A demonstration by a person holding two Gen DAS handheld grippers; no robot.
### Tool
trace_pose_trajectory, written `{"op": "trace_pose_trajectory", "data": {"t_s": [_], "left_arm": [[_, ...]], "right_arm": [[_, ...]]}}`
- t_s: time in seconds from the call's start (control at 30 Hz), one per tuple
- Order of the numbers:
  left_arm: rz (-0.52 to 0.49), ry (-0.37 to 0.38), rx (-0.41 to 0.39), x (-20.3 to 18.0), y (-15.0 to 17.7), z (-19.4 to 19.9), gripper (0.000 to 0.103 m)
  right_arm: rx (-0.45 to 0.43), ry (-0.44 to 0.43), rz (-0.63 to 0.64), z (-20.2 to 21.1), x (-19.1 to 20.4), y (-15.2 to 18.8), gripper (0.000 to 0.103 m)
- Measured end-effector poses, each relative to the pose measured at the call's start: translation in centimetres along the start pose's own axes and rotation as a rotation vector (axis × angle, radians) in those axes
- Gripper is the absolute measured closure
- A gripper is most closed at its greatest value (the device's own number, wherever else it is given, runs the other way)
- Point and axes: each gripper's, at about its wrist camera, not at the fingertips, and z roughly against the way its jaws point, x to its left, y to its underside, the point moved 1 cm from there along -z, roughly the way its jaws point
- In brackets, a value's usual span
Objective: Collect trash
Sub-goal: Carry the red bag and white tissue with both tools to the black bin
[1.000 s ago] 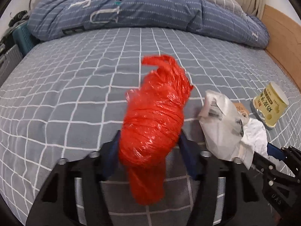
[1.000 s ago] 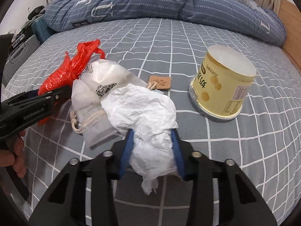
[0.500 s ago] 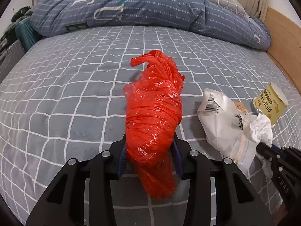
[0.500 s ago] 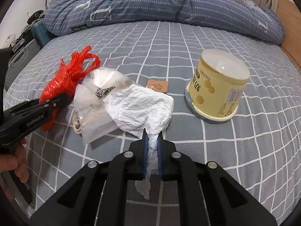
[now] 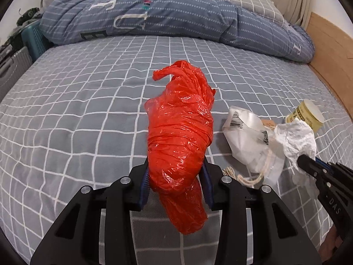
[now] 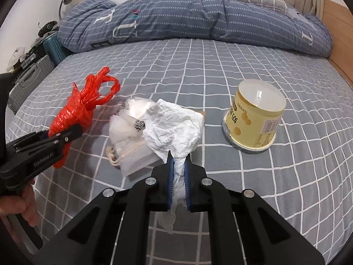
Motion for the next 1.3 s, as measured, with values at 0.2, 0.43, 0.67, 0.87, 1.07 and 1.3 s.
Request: {"op": "trace_pose_trajectory", "data": {"t_s": [0.2, 0.43, 0.67, 0.87, 1.07, 1.3], "left_arm": [[0.010, 0.001, -0.010, 0.7, 1.5, 2.4, 0.065], [0.009, 0.012, -0.025, 0.3, 2.7, 4.7, 0.065], [-0.016, 0.011, -0.046, -0.7, 3.6, 7.1, 0.066], [-0.006, 0.010, -0.053, -0.3, 4.9, 9.1, 0.066], [-0.007, 0.002, -0.070, -0.5, 6.2, 11.2, 0.066], [0.003, 0.011, -0.084, -0.9, 7.9, 13.8, 0.066]], "right_arm": [[-0.032, 0.000, 0.028, 2.1, 0.9, -0.1, 0.095], [-0.060, 0.003, 0.043, 4.4, 1.7, 0.7, 0.095], [-0.077, 0.016, 0.068, 6.1, 2.6, 1.8, 0.095], [-0.100, 0.019, 0.054, 7.8, 2.3, 2.8, 0.095], [-0.105, 0.021, 0.054, 9.8, 2.7, 3.9, 0.095], [-0.130, 0.008, 0.077, 12.4, 4.0, 4.4, 0.095]]}}
